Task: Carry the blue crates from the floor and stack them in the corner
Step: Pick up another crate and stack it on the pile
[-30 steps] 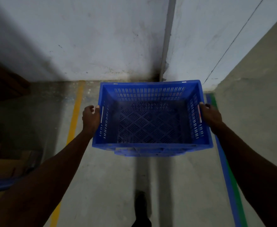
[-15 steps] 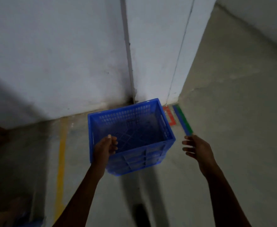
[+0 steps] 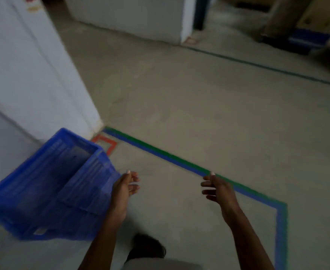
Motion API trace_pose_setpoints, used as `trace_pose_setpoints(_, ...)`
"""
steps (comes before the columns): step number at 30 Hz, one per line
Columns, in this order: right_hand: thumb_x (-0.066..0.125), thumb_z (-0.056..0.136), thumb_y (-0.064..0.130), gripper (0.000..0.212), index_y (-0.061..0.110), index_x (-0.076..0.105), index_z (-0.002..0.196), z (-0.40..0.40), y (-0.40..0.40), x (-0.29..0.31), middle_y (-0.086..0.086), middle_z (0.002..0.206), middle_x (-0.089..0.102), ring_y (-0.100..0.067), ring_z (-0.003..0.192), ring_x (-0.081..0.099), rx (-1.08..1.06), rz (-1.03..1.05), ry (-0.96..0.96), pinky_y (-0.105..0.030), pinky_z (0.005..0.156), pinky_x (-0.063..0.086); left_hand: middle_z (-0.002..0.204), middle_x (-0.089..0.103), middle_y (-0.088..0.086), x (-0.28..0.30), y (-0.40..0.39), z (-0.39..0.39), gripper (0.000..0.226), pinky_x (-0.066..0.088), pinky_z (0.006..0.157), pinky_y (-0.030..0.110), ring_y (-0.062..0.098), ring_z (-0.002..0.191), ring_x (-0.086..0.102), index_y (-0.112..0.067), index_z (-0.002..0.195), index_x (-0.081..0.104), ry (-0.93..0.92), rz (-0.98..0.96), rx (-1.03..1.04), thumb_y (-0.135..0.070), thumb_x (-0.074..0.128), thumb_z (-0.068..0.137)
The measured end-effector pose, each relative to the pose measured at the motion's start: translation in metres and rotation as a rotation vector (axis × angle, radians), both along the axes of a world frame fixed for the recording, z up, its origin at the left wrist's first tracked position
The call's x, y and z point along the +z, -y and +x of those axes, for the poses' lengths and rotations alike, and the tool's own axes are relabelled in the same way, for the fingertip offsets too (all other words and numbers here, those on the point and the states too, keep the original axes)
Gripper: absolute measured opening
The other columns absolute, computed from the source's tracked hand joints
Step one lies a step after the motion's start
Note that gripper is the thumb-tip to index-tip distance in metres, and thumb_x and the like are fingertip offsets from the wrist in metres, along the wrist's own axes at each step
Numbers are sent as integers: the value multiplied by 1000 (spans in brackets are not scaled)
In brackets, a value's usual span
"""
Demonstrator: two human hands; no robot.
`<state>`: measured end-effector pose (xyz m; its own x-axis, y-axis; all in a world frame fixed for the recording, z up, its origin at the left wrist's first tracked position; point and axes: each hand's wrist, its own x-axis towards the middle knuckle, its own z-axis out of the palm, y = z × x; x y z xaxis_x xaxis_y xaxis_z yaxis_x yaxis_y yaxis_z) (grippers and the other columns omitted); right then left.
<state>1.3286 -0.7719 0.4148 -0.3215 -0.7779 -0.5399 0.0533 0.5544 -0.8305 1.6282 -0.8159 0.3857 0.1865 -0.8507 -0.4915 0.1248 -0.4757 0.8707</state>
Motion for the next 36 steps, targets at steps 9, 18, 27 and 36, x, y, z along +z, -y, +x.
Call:
trace_pose_setpoints(9,50,102,39,36,12,73,99,-149,-304,-22,-5,82,73,-18,64,63,-709,72,138,-27,61,44,79,69,5,-8,-156,-259,30,49,66,33,22,65,60,-10,98,69,-12,96,-701,-29,46,105)
trace_pose_setpoints(18,54,101,38,35,7,71,98,-223,-524,-48,-6,77,71,-17,56,59,-1413,32,232,-25,55,42,81,69,4,-3,-302,-486,33,48,71,37,21,68,62,-7,107,67,18,115,-1386,-32,46,105)
trace_pose_setpoints(27,52,102,35,36,4,70,98,-341,-644,-78,-9,78,70,-21,57,57,-1753,41,237,-23,49,41,87,69,5,-26,-410,-710,34,51,70,34,19,68,62,-9,106,69,25,172,-1688,-35,48,104)
trace_pose_setpoints(36,52,102,36,36,4,69,100,-506,-735,-78,-10,79,70,-22,60,59,-1851,110,222,-26,54,45,82,68,4,-48,-493,-918,37,48,59,28,16,60,62,-8,104,70,141,237,-1870,-39,49,103)
